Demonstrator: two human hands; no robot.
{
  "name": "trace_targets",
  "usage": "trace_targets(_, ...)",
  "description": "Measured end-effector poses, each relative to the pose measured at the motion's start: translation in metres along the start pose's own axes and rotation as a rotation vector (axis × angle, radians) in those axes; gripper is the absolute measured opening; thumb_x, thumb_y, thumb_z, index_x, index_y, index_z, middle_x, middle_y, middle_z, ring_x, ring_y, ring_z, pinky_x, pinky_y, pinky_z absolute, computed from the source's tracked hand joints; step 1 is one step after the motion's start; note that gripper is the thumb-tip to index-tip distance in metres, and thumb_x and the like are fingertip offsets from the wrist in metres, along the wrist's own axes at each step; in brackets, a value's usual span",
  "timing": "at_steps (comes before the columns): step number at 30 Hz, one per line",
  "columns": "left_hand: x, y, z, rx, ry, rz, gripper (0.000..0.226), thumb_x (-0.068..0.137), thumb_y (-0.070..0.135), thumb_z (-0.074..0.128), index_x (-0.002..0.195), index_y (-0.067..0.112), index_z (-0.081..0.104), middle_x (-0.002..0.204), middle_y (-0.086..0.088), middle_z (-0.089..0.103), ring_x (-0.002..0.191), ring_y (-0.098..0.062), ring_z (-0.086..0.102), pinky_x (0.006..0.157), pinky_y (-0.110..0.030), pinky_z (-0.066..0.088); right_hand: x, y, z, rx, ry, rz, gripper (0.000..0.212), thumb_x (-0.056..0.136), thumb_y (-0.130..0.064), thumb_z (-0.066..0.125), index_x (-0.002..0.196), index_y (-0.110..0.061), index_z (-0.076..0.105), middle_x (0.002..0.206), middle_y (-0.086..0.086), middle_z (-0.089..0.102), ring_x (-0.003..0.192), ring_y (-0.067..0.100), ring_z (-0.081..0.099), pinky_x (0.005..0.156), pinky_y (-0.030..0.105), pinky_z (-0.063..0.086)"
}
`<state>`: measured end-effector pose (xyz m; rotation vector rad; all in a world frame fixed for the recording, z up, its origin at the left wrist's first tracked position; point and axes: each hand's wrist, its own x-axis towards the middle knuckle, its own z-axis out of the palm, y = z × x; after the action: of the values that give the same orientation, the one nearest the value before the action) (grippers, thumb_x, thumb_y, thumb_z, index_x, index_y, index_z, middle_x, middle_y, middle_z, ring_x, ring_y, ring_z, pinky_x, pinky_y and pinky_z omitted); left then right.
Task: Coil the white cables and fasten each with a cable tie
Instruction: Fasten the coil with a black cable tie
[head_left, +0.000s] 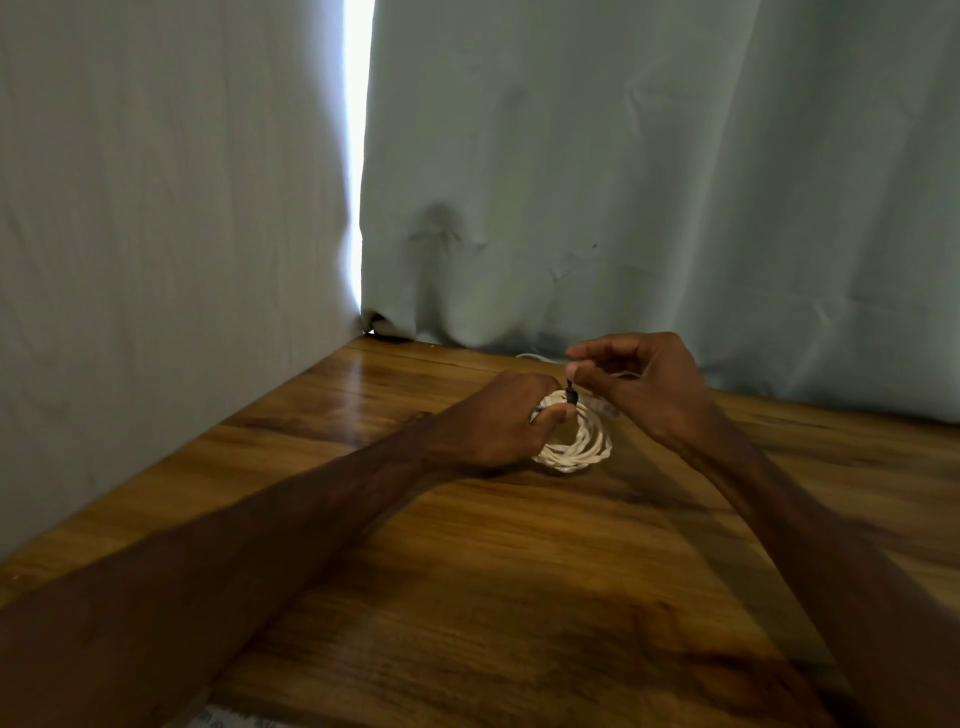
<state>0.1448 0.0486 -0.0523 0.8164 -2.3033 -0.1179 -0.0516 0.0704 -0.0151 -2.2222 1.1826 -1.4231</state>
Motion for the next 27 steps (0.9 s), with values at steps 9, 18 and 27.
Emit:
trace_targets(9,0.0008,0.0004,0.0001,-0.004,-0.011,-0.001,0.013,0.104,0.032,0.053,0.094,0.028,0.06,0.086,0.009,0.065,0.077,-0.003,0.06,0.068,-0.028,0.046,0.0005,0.0015,-0.0016,0.084,-0.064,0.003,0.017,0.091,-0.018,0.074,0.103,-0.009,0.081,0.09,-0.001,0.081,0.086,0.014,0.077,0.081,0.026,0.062)
trace_targets(18,0.0004,0.0051,-0.001,0.001,-0.067,0.01,0.013,0.105,0.03,0.052,0.093,0.029,0.059,0.081,0.018,0.059,0.074,0.001,0.058,0.066,-0.021,0.04,-0.0028,0.0044,-0.0031,0.202,-0.058,0.056,0.018,0.085,-0.006,0.077,0.101,0.002,0.078,0.087,0.005,0.08,0.082,0.016,0.078,0.072,0.018,0.058)
trace_targets(27,-0.0004,0.005,-0.0034,0.009,-0.08,0.0,0.02,0.105,0.031,0.052,0.085,0.036,0.052,0.076,0.019,0.056,0.071,0.0,0.058,0.065,-0.022,0.04,-0.0039,0.0043,-0.0029,0.16,-0.065,0.024,0.018,0.084,-0.006,0.078,0.101,0.0,0.079,0.089,0.005,0.08,0.084,0.016,0.078,0.077,0.02,0.06)
